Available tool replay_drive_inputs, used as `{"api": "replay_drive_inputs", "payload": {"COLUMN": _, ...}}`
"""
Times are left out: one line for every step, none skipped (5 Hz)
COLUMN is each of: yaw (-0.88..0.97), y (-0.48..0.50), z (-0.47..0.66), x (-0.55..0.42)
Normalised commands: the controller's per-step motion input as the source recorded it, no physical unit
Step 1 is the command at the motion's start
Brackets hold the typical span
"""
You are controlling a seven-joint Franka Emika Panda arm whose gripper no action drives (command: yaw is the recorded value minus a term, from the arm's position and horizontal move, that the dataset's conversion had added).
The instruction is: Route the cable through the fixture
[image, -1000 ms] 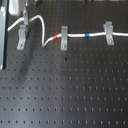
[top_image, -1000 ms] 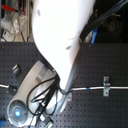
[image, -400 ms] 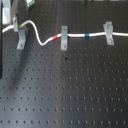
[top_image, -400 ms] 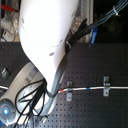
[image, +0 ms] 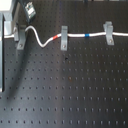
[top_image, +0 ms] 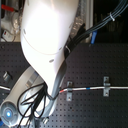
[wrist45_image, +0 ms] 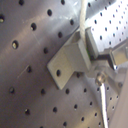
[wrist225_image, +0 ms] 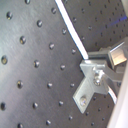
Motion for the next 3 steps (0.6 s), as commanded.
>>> {"api": "replay_drive_inputs", "payload": {"yaw": 0.0, "y": 0.022, "z": 0.02, "x": -0.361}}
{"api": "replay_drive_inputs", "payload": {"yaw": 0.05, "y": 0.005, "z": -0.02, "x": -0.429}}
{"api": "replay_drive_inputs", "payload": {"yaw": 0.0, "y": 0.087, "z": 0.0, "x": -0.155}}
